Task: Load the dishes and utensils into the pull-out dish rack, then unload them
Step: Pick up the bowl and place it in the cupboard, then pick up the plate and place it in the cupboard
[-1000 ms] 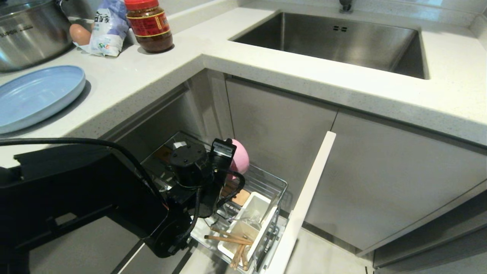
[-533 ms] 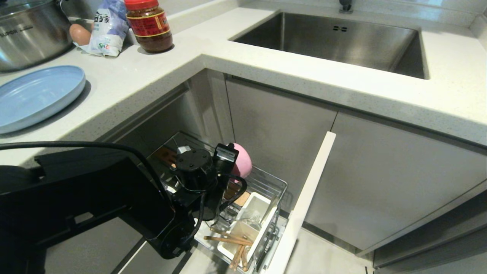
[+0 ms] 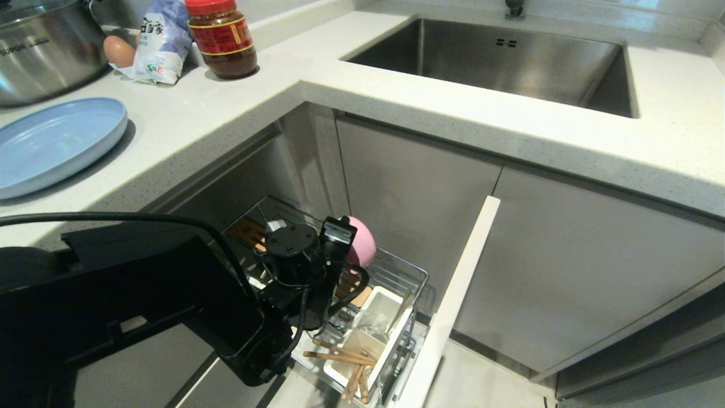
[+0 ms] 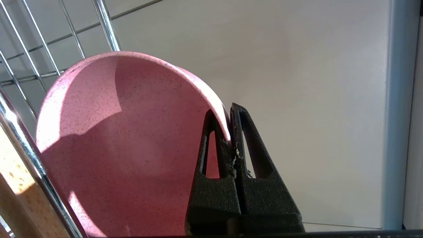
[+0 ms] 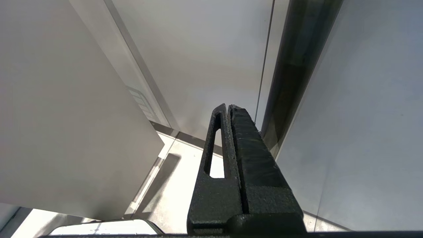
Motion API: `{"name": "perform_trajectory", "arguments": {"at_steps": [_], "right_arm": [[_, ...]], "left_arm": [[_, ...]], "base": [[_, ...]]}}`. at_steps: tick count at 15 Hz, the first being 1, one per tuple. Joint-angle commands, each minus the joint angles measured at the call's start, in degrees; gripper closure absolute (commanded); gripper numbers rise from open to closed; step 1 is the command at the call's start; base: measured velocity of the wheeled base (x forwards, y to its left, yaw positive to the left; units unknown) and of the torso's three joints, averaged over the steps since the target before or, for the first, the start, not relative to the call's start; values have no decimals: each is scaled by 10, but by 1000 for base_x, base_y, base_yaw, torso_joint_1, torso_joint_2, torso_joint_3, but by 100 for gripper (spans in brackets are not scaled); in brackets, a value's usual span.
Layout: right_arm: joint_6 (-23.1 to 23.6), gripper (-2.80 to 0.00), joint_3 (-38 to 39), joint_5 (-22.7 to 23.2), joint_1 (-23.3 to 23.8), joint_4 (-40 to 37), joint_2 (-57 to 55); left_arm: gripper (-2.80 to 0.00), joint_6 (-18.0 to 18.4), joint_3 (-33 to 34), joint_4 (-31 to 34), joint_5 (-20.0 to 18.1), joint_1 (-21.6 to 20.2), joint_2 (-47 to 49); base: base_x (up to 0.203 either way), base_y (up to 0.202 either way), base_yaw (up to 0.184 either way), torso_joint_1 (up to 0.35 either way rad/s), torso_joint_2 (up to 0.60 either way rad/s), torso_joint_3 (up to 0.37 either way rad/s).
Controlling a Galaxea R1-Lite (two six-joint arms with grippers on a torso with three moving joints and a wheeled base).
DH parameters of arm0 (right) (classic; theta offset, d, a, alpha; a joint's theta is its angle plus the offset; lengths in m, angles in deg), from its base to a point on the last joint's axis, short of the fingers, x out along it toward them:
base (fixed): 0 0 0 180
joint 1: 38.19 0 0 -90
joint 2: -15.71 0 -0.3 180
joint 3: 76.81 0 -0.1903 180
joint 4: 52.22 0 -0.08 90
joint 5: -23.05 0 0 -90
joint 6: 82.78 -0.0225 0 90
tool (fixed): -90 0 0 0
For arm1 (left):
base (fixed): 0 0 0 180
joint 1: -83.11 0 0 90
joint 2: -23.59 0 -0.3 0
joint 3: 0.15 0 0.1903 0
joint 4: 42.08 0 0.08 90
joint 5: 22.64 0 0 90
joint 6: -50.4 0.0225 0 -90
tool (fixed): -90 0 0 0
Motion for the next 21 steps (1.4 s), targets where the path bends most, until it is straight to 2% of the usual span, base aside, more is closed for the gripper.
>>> {"name": "perform_trajectory", "arguments": {"at_steps": [1, 2, 3, 8, 12, 15, 17, 21], "right_arm": [[0, 0, 0, 0, 0, 0, 2], [0, 0, 0, 0, 0, 0, 2], [0, 0, 0, 0, 0, 0, 2], [0, 0, 0, 0, 0, 0, 2], [0, 0, 0, 0, 0, 0, 2], [0, 0, 0, 0, 0, 0, 2], [0, 0, 0, 0, 0, 0, 2], [0, 0, 0, 0, -1, 0, 2]], "left_arm": [[0, -4, -1, -3, 0, 0, -1], [-46, -3, -1, 0, -2, 1, -1], [-280, -2, -4, 6, 0, 1, -1], [-280, -3, -7, 25, 16, 6, -27], [-280, -6, -5, 122, 64, 20, -87], [-280, -7, -8, 252, 103, 31, -158], [-280, -7, -21, 326, 151, 40, -180], [-280, -10, -22, 340, 179, 46, -178]], "base": [[0, 0, 0, 0, 0, 0], [0, 0, 0, 0, 0, 0], [0, 0, 0, 0, 0, 0], [0, 0, 0, 0, 0, 0], [0, 0, 0, 0, 0, 0], [0, 0, 0, 0, 0, 0], [0, 0, 0, 0, 0, 0], [0, 0, 0, 0, 0, 0]]}}
